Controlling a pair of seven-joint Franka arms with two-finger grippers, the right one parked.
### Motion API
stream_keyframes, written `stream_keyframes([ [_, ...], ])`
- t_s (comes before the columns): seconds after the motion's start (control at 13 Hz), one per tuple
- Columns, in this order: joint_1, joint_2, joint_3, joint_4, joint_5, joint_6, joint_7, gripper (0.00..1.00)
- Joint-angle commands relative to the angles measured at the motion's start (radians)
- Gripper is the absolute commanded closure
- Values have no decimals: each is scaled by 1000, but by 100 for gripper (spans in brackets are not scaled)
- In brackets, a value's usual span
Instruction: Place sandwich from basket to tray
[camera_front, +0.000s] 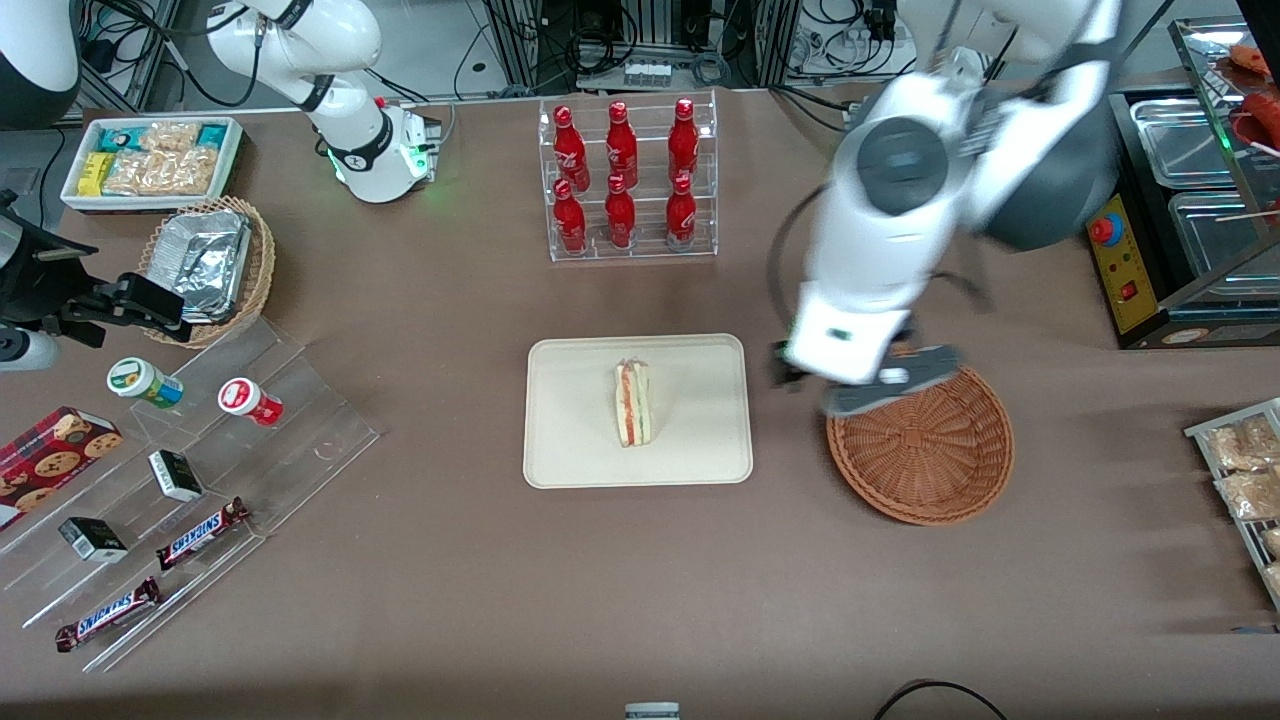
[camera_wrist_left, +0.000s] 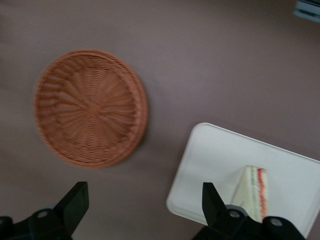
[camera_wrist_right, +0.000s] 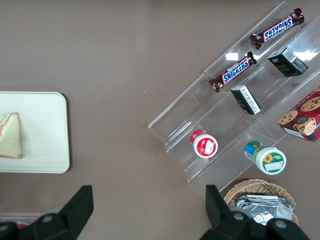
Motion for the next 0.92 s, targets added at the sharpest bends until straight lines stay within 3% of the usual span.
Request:
stream_keyframes([
  [0.0,107,-93,-14,-65,-25,-71,163,0],
  [0.23,265,-198,-14,-121,-77,-161,433,0],
  [0.46,371,-330,-12,-262,-80,-151,602,0],
  [0.62,446,-373,-12,-293,-78,-195,807,0],
  [0.85,459,-369,-12,-266,-77,-200,828,0],
])
